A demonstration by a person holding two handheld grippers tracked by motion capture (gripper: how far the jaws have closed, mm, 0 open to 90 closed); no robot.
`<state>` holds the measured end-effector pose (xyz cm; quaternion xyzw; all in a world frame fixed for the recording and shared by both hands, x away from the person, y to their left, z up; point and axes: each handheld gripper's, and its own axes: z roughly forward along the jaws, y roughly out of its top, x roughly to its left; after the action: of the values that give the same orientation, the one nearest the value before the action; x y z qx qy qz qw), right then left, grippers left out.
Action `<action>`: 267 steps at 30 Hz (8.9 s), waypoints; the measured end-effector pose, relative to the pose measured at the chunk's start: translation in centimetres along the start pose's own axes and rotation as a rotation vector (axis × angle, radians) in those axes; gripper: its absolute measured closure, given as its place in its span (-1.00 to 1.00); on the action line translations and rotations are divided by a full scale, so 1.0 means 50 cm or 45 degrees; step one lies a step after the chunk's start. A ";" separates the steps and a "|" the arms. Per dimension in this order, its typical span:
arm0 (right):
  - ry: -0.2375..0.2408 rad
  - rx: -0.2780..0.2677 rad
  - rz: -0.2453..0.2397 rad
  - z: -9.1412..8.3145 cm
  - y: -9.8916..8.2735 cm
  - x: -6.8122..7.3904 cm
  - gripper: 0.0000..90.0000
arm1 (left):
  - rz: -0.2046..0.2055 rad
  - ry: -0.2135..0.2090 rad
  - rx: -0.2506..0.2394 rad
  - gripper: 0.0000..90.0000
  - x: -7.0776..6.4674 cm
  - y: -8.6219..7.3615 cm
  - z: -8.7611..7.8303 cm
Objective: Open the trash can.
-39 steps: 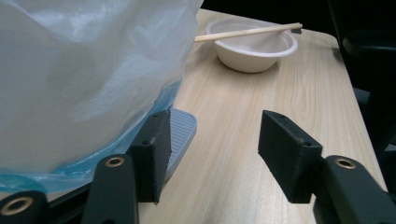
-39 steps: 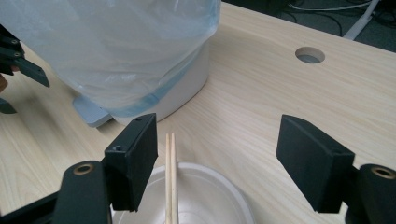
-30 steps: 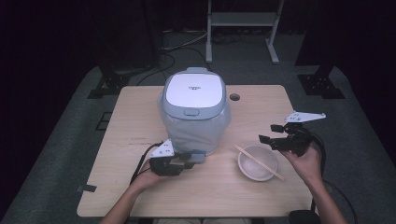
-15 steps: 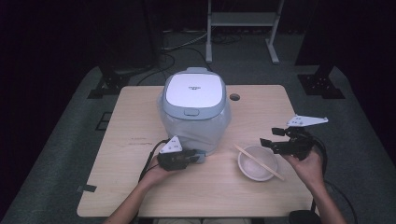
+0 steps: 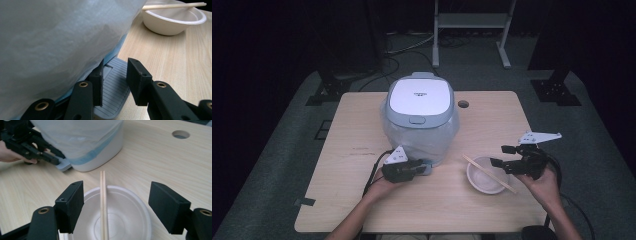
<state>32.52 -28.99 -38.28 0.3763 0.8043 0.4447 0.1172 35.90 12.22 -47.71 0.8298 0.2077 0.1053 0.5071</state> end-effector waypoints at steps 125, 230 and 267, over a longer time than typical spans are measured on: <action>0.120 0.176 -0.186 -0.096 0.237 0.055 0.76 | -0.005 0.125 0.175 0.58 -0.025 0.010 0.023; 0.197 0.445 -0.376 0.162 0.564 0.188 0.76 | -0.020 0.123 0.153 0.59 -0.023 0.006 0.023; 0.260 0.345 -0.299 0.070 0.491 0.128 0.38 | -0.022 0.123 0.152 0.59 -0.023 0.005 0.023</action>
<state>42.25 -14.35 -19.65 0.2451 0.9029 0.3516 0.0344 35.36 10.67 -47.95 0.8508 0.2451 0.1283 0.4469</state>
